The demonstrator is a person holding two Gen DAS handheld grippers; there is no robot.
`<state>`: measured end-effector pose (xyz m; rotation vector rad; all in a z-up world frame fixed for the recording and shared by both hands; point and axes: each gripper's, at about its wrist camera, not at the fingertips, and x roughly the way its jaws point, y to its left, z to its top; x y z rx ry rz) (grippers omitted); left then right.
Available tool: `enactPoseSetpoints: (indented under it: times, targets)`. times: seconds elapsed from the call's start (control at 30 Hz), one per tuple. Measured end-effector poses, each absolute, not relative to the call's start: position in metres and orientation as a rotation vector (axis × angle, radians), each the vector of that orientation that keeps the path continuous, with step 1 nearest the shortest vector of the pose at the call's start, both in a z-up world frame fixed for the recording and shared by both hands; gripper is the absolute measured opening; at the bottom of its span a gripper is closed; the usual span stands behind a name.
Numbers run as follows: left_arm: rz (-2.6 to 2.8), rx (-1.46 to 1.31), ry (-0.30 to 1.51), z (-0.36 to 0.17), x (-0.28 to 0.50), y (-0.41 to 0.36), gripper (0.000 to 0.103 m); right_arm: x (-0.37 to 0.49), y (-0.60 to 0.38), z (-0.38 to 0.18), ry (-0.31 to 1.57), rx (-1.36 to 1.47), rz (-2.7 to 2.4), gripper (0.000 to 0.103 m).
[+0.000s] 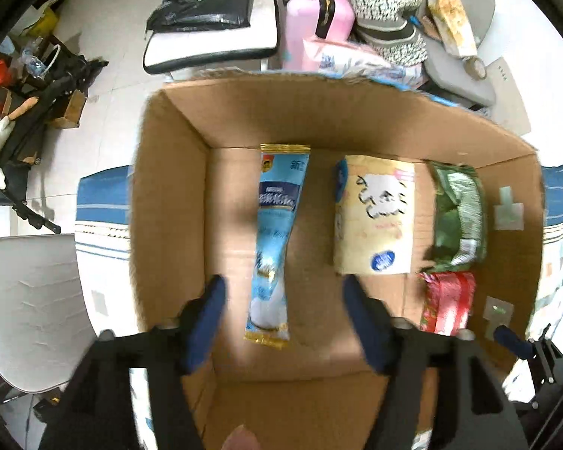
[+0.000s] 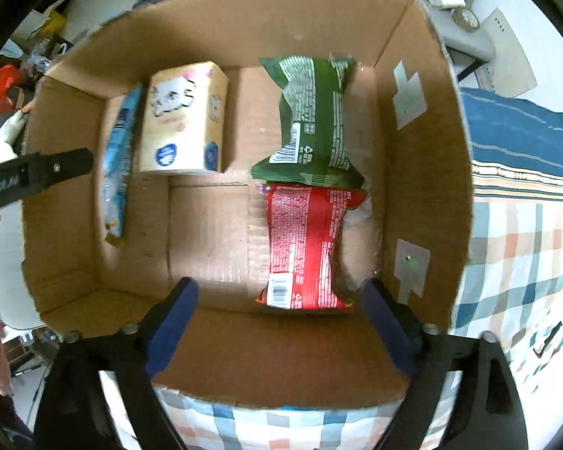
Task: Organize soft objects
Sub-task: 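Open both tools to release the red bag and blue tube into the box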
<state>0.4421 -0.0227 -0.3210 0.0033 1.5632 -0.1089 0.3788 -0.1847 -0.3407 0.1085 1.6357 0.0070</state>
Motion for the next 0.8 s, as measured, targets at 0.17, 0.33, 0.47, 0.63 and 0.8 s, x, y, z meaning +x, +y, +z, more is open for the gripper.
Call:
enactPoseSetpoints:
  times: [0.17, 0.33, 0.47, 0.63, 0.8]
  targets:
    - [-0.098, -0.023, 1.478, -0.290, 0.409, -0.008, 0.086, 0.360, -0.190, -0.319, 1.571, 0.091, -0.006, 0.103]
    - [-0.096, -0.025, 1.414, -0.270, 0.375, -0.007, 0.096, 0.338, -0.200, -0.297, 1.510, 0.084, -0.020, 0.103]
    - [-0.146, -0.105, 1.386, -0.256, 0.349, -0.003, 0.096, 0.323, -0.201, -0.283, 1.457, 0.060, -0.024, 0.103]
    - [-0.101, -0.053, 1.280, -0.224, 0.319, -0.006, 0.096, 0.300, -0.198, -0.260, 1.395, 0.048, -0.028, 0.103]
    - [-0.085, -0.036, 1.214, -0.196, 0.295, -0.007, 0.096, 0.277, -0.196, -0.233, 1.344, 0.055, -0.011, 0.103]
